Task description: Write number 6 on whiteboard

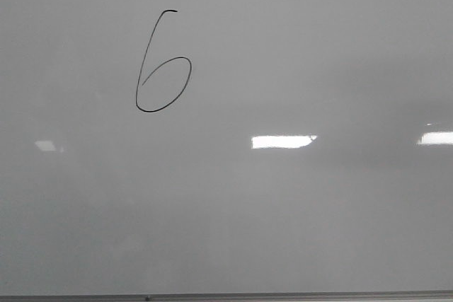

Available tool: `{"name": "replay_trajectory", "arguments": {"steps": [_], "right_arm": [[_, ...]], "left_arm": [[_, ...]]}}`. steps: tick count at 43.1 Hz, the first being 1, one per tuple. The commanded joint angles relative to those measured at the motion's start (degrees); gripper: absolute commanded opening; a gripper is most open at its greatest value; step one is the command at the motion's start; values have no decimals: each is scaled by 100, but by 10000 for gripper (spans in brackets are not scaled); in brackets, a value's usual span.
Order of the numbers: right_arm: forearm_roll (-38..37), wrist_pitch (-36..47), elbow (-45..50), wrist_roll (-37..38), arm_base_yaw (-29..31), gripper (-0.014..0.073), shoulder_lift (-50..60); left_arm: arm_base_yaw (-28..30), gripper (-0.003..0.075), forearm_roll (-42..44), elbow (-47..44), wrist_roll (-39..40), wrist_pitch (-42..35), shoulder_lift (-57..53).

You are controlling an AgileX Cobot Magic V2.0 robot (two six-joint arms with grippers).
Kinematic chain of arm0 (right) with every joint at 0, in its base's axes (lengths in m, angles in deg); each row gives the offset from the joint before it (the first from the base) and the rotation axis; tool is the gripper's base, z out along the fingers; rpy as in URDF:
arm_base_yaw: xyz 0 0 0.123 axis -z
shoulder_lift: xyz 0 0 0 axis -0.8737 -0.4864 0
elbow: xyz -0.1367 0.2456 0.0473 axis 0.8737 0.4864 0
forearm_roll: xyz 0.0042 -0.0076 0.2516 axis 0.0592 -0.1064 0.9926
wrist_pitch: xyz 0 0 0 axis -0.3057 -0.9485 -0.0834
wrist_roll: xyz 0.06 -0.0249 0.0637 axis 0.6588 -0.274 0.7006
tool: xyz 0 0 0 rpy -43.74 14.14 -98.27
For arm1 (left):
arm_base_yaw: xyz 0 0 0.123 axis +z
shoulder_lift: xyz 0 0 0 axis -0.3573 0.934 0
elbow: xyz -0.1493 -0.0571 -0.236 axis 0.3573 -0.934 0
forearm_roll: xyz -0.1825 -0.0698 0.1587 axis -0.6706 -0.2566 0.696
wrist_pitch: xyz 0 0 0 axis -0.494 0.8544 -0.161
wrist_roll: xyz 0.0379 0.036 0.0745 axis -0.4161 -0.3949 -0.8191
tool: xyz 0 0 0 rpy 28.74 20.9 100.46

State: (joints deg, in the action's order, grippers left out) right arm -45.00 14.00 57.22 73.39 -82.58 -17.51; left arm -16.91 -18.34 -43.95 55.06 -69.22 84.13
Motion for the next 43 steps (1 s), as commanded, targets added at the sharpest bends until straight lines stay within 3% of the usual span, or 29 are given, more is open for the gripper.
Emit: {"name": "replay_trajectory", "arguments": {"steps": [1, 32, 43], "right_arm": [[12, 463, -157, 21, 38, -60, -38], [12, 463, -157, 21, 38, -60, -38], [12, 463, -157, 21, 38, -60, -38]], "left_arm": [[-32, -20, -53, 141, 35, -363, -94], [-32, -20, 102, 30, 35, -459, -109], [-576, -20, 304, -741, 218, -588, -743]]}}
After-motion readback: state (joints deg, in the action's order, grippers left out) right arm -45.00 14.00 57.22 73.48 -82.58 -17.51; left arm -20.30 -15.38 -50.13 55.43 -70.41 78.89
